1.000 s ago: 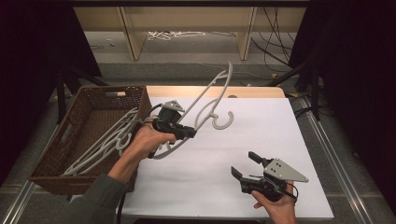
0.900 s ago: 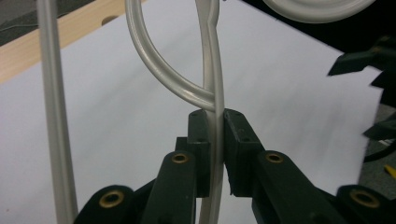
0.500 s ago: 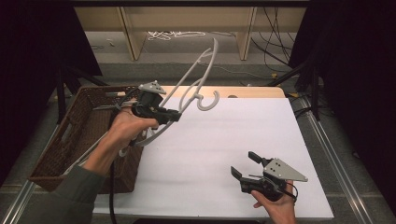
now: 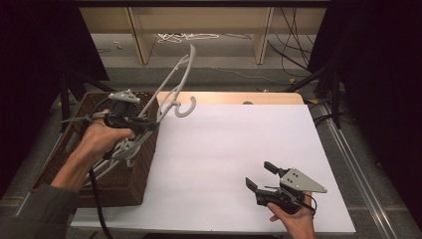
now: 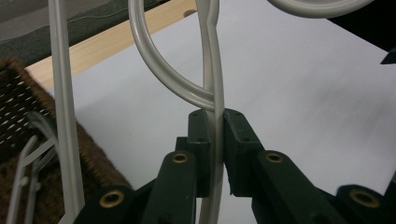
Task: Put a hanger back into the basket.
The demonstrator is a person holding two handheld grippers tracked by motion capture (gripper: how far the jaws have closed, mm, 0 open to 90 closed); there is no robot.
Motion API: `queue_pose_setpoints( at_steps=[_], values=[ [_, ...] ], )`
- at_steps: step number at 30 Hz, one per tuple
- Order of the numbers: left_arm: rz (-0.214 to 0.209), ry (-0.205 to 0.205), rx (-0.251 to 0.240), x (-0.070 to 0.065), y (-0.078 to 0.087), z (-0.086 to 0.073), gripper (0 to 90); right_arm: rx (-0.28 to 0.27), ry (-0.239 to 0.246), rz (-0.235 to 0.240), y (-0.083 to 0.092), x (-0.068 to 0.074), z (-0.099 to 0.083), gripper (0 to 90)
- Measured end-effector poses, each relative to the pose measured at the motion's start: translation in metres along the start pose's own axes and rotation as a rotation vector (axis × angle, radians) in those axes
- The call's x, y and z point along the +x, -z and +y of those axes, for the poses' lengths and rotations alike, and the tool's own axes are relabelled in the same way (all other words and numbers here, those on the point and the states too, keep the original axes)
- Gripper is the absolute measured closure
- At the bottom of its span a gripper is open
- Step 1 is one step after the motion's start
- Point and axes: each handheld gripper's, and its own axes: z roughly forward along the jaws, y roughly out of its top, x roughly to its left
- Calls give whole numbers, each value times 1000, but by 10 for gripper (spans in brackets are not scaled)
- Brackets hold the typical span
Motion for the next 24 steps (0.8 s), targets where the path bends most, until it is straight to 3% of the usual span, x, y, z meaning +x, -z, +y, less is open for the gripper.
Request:
queue_pose_setpoints(
  at_steps=[4, 5, 17, 21, 24],
  values=[
    [3, 38, 1, 12, 8, -16, 818, -10, -13, 15, -2, -1, -1, 198],
    [6, 41, 2, 15, 10, -19, 818, -2, -6, 0, -1, -1, -1, 198],
    [57, 91, 33, 44, 22, -53, 818, -13, -14, 11, -2, -1, -1, 191],
    [64, 103, 39, 50, 25, -62, 818, 13, -7, -7, 1, -1, 0, 183],
    [68, 100, 52, 53, 27, -66, 818, -19, -17, 6, -2, 0, -1, 181]
  ],
)
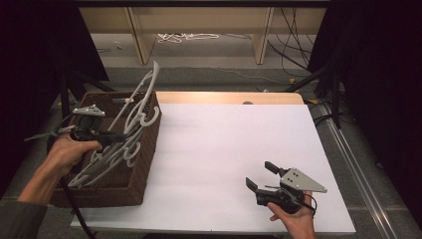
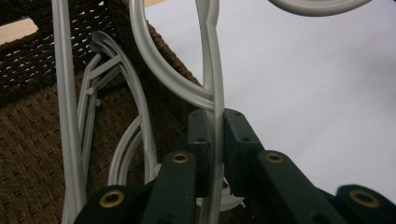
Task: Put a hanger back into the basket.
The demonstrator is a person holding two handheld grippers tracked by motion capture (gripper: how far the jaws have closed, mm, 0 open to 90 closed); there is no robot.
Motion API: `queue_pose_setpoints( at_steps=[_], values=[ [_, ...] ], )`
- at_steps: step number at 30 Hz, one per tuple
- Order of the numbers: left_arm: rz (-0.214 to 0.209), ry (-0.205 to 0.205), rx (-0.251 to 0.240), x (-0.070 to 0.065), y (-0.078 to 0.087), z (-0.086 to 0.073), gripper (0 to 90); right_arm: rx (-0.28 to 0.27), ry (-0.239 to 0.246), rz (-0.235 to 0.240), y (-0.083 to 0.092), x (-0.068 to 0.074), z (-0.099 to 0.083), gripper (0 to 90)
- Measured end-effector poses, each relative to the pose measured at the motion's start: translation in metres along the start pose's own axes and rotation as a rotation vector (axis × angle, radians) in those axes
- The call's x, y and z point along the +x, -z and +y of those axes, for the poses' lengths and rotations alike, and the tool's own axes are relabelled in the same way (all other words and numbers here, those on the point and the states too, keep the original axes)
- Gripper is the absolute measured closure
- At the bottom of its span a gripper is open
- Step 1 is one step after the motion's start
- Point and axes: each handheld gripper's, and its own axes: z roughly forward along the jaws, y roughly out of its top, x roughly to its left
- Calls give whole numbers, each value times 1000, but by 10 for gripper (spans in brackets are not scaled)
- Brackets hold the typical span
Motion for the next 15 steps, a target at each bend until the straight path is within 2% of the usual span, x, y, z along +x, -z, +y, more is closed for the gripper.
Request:
queue_pose_setpoints(
  at_steps=[10, 11, 15],
  values=[
    [33, -20, 40, 13, 7, -13, 818, 30, 5, -17, 3, -1, 1, 170],
    [34, -22, 42, 14, 7, -15, 818, 8, -2, -11, 1, 0, 0, 168],
    [35, -29, 58, 18, 8, -20, 818, 20, 5, -18, 2, -1, 0, 162]
  ],
)
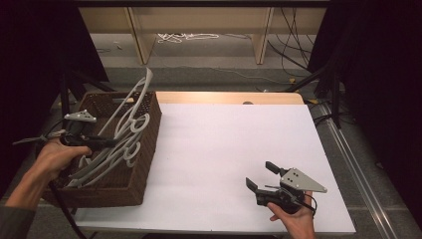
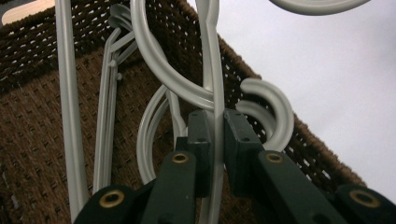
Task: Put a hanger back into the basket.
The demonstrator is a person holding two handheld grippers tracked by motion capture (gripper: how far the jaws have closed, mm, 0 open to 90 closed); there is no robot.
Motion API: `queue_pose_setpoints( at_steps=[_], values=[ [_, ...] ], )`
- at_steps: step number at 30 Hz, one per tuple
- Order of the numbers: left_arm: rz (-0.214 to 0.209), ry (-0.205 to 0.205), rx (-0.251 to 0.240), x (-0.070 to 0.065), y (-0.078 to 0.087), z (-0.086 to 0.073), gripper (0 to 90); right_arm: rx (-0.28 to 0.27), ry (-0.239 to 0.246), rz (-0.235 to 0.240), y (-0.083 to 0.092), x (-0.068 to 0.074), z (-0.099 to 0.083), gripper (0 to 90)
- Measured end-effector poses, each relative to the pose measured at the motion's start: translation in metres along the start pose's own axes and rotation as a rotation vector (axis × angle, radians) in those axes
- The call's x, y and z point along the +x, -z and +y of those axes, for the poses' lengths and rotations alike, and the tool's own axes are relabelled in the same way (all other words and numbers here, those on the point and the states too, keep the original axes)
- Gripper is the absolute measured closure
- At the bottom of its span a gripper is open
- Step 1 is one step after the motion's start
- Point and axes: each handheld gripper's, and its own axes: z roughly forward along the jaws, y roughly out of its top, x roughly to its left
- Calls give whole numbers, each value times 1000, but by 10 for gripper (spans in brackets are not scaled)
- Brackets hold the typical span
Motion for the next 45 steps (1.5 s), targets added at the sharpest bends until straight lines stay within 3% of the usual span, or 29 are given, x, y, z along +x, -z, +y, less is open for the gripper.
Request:
queue_pose_setpoints(
  at_steps=[4, 9, 23, 31, 35, 42, 44, 45],
  values=[
    [-25, -10, 11, 2, -1, -6, 818, -2, -2, 2, -1, 0, -1, 162],
    [-22, -16, 39, 5, -1, -14, 818, 5, -3, 7, -1, 1, 0, 162],
    [-41, -51, 48, 14, 6, -35, 817, 2, -12, 10, -2, 0, -1, 164],
    [-65, -40, 63, 21, 8, -43, 815, -3, -5, 0, -2, 1, -1, 164],
    [-76, -64, 87, 20, 10, -48, 816, 9, -7, 6, -2, 0, -1, 164],
    [-93, -69, 145, 25, 2, -54, 813, 15, -5, 0, -2, 1, 0, 165],
    [-103, -44, 147, 26, -1, -54, 812, 16, 0, 3, -2, 0, -1, 165],
    [-104, -7, 124, 24, -4, -55, 811, 13, 1, 2, -2, 0, -1, 165]
  ],
)
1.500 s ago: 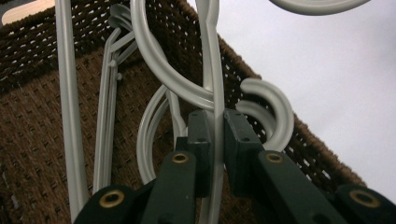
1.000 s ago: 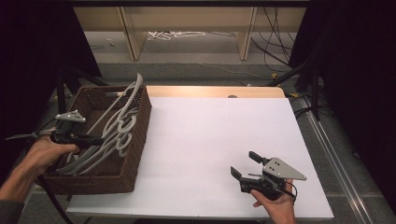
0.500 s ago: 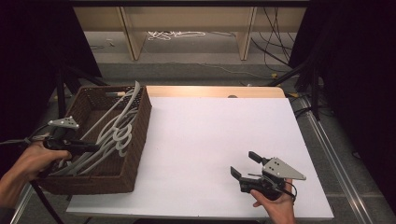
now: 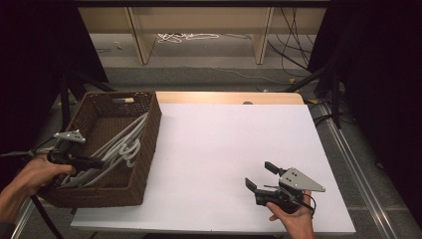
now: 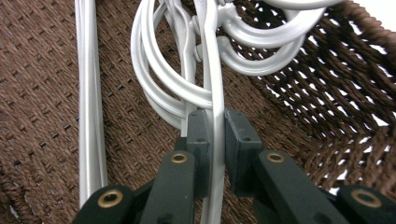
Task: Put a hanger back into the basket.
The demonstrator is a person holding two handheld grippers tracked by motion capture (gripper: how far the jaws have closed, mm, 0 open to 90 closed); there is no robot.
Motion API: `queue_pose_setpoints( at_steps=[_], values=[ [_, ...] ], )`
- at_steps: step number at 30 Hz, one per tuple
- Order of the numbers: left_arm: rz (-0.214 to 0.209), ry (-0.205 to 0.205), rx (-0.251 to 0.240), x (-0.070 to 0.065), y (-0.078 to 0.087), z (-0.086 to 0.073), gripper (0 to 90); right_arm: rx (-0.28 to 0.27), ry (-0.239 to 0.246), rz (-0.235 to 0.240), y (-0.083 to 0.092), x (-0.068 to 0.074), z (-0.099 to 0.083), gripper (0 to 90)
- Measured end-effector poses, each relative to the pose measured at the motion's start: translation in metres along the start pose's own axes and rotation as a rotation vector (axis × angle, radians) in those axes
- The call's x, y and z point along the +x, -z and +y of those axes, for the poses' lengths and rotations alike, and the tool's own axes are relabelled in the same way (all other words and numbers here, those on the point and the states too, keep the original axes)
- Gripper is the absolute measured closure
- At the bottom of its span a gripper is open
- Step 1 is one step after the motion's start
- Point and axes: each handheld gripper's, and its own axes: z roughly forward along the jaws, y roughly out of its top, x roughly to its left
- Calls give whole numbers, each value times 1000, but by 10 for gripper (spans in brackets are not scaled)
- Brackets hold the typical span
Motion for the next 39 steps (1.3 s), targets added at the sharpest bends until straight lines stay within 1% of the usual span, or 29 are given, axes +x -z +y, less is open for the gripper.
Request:
queue_pose_setpoints(
  at_steps=[1, 2, 3, 5, 6, 7, 8, 10, 11, 12, 13, 15, 16, 17, 18, 20, 22, 24, 25, 28, 30, 31, 32, 33, 34, 36, 37, 38, 39],
  values=[
    [4, -2, -1, 0, -1, 0, 811, -2, 0, 1, 0, 0, 0, 165],
    [1, -20, 16, 1, -1, 1, 811, 1, -1, -4, 0, 0, 1, 165],
    [8, -41, 31, 1, 0, 1, 810, 5, -4, 6, 1, 0, 1, 165],
    [11, -36, 29, 1, -2, 0, 809, 6, -4, 6, 0, 0, 0, 165],
    [21, -56, 48, 3, -1, 1, 808, 5, -4, 7, 0, 0, 0, 165],
    [25, -51, 45, 3, -2, 1, 800, 2, -1, 5, 0, 0, 1, 165],
    [25, -21, 21, 2, -3, 0, 779, -3, 1, 3, 0, 0, 0, 165],
    [40, -13, 10, 3, 0, 2, 729, 1, -6, 5, 1, 1, 0, 165],
    [38, -27, 7, 3, 2, 3, 705, 5, -6, 0, 1, 1, 1, 165],
    [42, -37, -9, 2, 3, 4, 662, 11, -12, 2, 1, 1, 1, 165],
    [63, -53, -12, 1, 5, 7, 616, 7, -5, 3, 1, 0, 1, 166],
    [102, -15, -57, -5, 8, 12, 505, -1, 1, 1, 0, 0, 0, 165],
    [111, -18, -65, -7, 9, 15, 477, -2, 0, 2, 0, 0, 0, 165],
    [126, -26, -88, -10, 10, 17, 455, -3, -2, 2, 0, 0, 1, 165],
    [132, -31, -91, -13, 11, 19, 435, -1, -1, 3, 0, 0, 1, 165],
    [133, -24, -102, -18, 10, 23, 402, -5, 2, 0, 0, 0, 0, 165],
    [153, -9, -131, -23, 9, 26, 369, -7, -7, 3, 0, 0, 1, 165],
    [155, -7, -159, -25, 10, 29, 353, -3, -12, 9, 0, 0, 0, 165],
    [157, -20, -160, -26, 13, 30, 345, -2, -7, 6, 1, 0, 1, 165],
    [170, -13, -215, -32, 15, 35, 323, -12, -4, 2, 0, 1, 1, 165],
    [176, -4, -249, -37, 16, 37, 303, -9, -1, 2, 0, 0, 1, 165],
    [176, 9, -276, -40, 16, 39, 295, -11, -4, 4, 1, 1, 1, 165],
    [174, 43, -319, -43, 15, 40, 281, -6, -9, 8, 1, 1, 1, 166],
    [175, 49, -333, -44, 16, 42, 256, -13, -4, 0, 0, 0, 1, 166],
    [164, 64, -341, -45, 17, 43, 230, -9, -3, 1, 0, 0, 1, 166],
    [170, 73, -370, -50, 16, 45, 232, -6, 0, -1, 1, 1, 1, 166],
    [178, 71, -383, -54, 15, 46, 231, -24, -9, 9, 0, 1, 0, 166],
    [179, 64, -392, -56, 14, 47, 229, -18, -8, 6, 0, 1, 1, 166],
    [179, 69, -407, -60, 13, 48, 224, -9, -2, 1, 1, 1, 1, 166]
  ],
)
